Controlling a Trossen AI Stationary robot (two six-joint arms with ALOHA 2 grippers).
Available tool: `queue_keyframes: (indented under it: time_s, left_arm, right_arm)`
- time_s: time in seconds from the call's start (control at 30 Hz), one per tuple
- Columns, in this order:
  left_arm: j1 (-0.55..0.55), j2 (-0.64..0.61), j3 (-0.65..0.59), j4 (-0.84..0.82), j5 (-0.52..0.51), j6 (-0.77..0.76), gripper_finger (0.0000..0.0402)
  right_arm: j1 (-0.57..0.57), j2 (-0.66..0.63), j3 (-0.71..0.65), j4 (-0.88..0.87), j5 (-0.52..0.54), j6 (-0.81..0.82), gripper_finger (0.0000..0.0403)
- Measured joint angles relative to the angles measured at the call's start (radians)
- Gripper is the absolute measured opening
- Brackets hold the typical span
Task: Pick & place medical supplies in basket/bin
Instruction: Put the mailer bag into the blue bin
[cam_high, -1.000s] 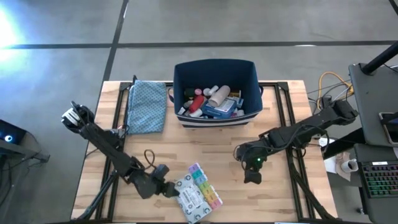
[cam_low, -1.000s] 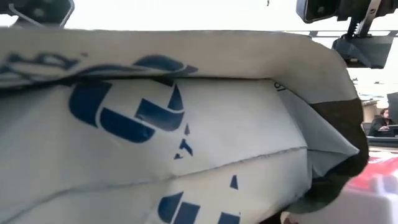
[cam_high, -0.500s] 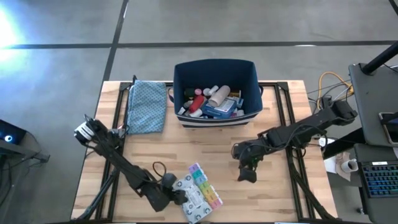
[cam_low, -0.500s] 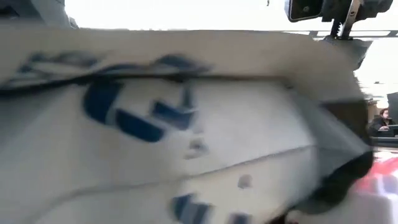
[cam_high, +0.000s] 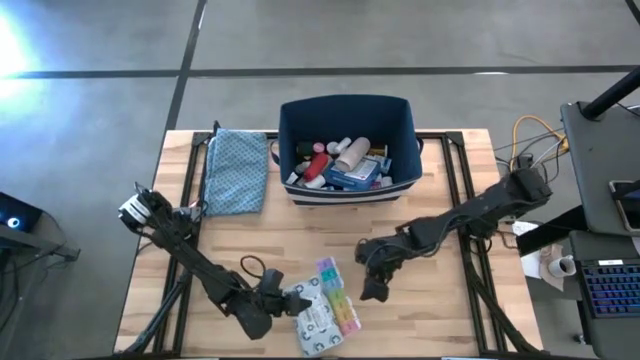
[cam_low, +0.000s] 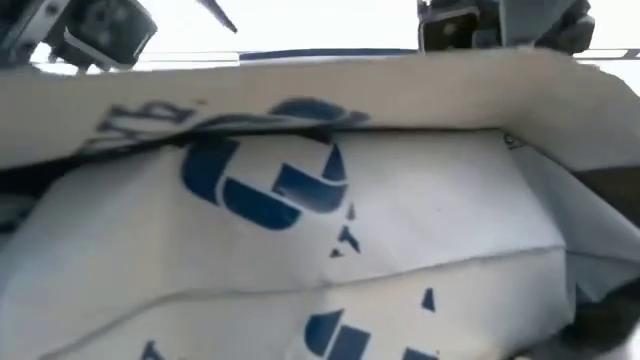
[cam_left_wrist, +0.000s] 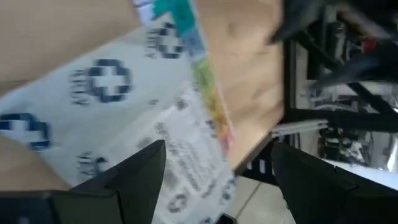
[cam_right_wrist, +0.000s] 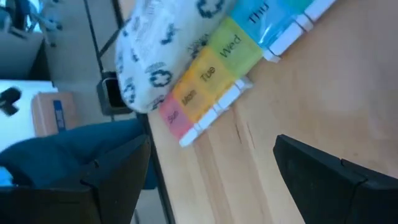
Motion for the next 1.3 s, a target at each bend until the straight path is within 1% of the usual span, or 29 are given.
queue_keyframes:
  time_s: [0.13, 0.2, 0.3, 0.33, 0.37, 0.5, 0.63, 0.77, 0.93, 1.03, 1.13, 1.3]
  left_arm:
    - [-0.020, -0.019, 0.029, -0.018, 0.030, 0.051, 0.0272]
    - [-0.034, -0.020, 0.054, -0.070, 0.084, 0.050, 0.0272]
    - [-0.038, -0.016, 0.087, -0.198, 0.213, 0.037, 0.0272]
    - [-0.040, -0.016, 0.090, -0.234, 0.235, 0.022, 0.0272]
    - [-0.042, -0.015, 0.089, -0.257, 0.240, 0.014, 0.0272]
    - [-0.042, -0.015, 0.071, -0.246, 0.241, 0.011, 0.0272]
    - [-0.042, 0.000, 0.041, -0.236, 0.241, 0.010, 0.0272]
    - [-0.031, 0.034, 0.013, -0.138, 0.244, 0.017, 0.0272]
    - [-0.015, 0.095, -0.002, -0.021, 0.245, 0.054, 0.0272]
    - [-0.012, 0.133, -0.004, 0.001, 0.240, 0.055, 0.0272]
    - [-0.011, 0.163, 0.000, 0.020, 0.236, 0.057, 0.0271]
    - [-0.010, 0.176, -0.001, 0.019, 0.229, 0.076, 0.0271]
  right_arm:
    - [0.003, 0.086, 0.000, 0.072, -0.001, 0.087, 0.0329]
    - [0.005, 0.125, -0.001, 0.102, 0.000, 0.122, 0.0329]
    - [0.013, 0.158, 0.006, 0.137, 0.000, 0.167, 0.0329]
    - [0.017, 0.165, 0.015, 0.159, 0.002, 0.184, 0.0329]
    - [0.019, 0.168, 0.025, 0.170, 0.014, 0.200, 0.0329]
    - [0.025, 0.185, 0.085, 0.182, 0.098, 0.231, 0.0329]
    - [0.024, 0.238, 0.170, 0.180, 0.129, 0.250, 0.0329]
    - [0.025, 0.325, 0.282, 0.153, 0.123, 0.247, 0.0329]
    - [0.024, 0.439, 0.428, -0.013, 0.116, 0.241, 0.0329]
    - [0.024, 0.499, 0.499, -0.035, 0.072, 0.221, 0.0329]
    - [0.024, 0.551, 0.556, -0.045, 0.033, 0.238, 0.0329]
    - [0.025, 0.595, 0.613, -0.073, -0.012, 0.249, 0.0329]
